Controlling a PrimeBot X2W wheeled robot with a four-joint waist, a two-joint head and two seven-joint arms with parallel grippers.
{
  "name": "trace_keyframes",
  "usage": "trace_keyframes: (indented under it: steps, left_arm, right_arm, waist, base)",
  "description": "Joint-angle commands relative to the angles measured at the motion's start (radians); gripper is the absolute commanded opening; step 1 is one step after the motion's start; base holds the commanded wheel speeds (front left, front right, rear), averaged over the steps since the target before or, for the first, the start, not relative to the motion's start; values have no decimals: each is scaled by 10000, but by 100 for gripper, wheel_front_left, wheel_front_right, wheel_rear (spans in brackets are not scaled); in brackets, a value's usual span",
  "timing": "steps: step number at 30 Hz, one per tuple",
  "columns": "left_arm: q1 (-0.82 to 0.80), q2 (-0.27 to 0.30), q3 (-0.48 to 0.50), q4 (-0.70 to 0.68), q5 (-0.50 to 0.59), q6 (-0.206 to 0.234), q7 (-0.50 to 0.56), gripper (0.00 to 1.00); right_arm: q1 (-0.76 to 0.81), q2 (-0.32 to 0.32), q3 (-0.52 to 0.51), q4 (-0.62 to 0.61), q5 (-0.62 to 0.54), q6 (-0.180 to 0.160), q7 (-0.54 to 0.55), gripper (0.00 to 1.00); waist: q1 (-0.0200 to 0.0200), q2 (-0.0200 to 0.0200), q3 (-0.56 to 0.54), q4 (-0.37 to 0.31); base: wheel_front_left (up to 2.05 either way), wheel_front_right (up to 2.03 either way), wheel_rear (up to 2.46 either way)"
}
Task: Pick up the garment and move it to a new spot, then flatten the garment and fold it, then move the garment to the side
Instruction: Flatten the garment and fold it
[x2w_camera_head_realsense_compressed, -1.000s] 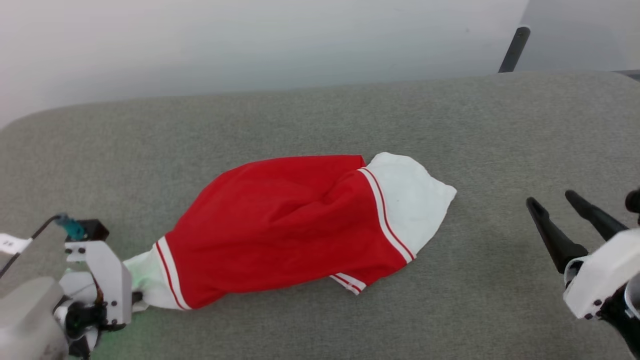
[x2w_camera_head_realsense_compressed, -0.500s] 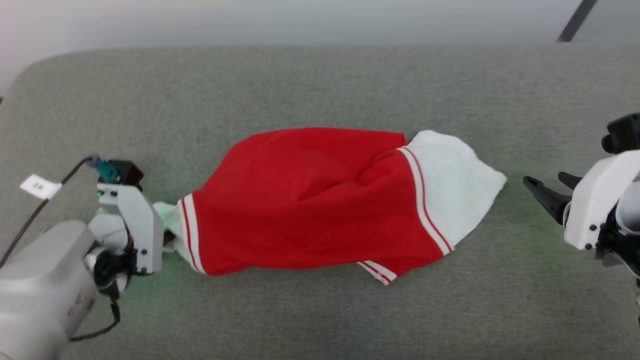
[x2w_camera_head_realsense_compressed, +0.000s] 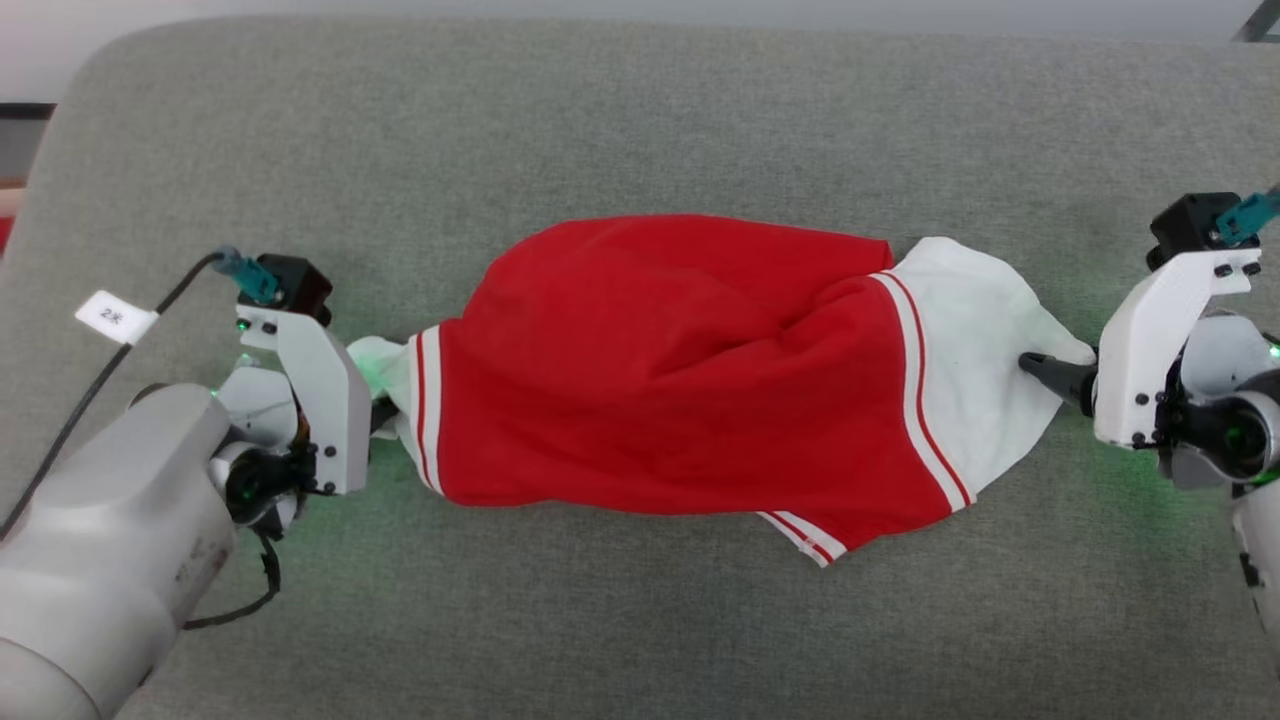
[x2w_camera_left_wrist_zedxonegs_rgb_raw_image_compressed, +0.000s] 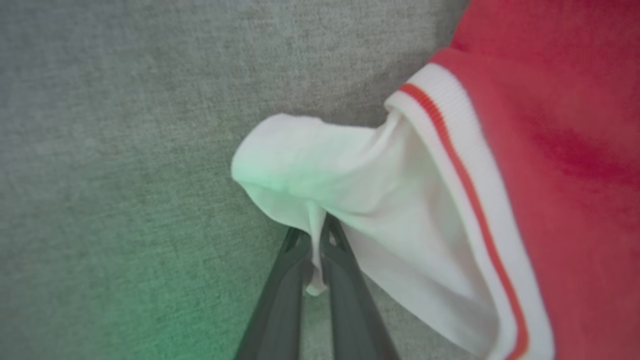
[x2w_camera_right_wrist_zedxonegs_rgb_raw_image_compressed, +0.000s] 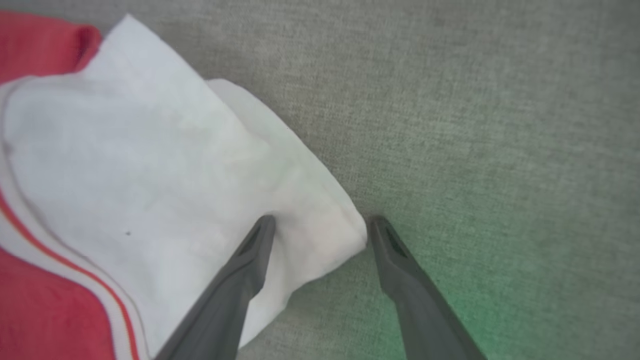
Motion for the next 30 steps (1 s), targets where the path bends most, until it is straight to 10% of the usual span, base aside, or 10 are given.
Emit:
trace_keyframes:
  steps: [1, 2, 30]
  left_arm:
    - [433, -427, -303, 101, 60, 172, 14, 0]
    - [412, -414, -333, 76, 49, 170, 10, 0]
    - [-2807, 155, -696, -1086, 271, 97, 2094, 0]
  right_arm:
    - [148, 200, 216, 624, 87, -4, 142, 97]
    - [65, 225, 246, 874, 14, -7, 151, 0]
    - [-3166, 573, -484, 2136, 934, -1, -1015, 0]
  waist:
    - [0, 0, 71, 63]
    - [0, 0, 76, 64]
    - [0, 0, -3013, -318]
  base:
    - [0, 0, 0]
    - [0, 0, 0]
    - [0, 0, 0]
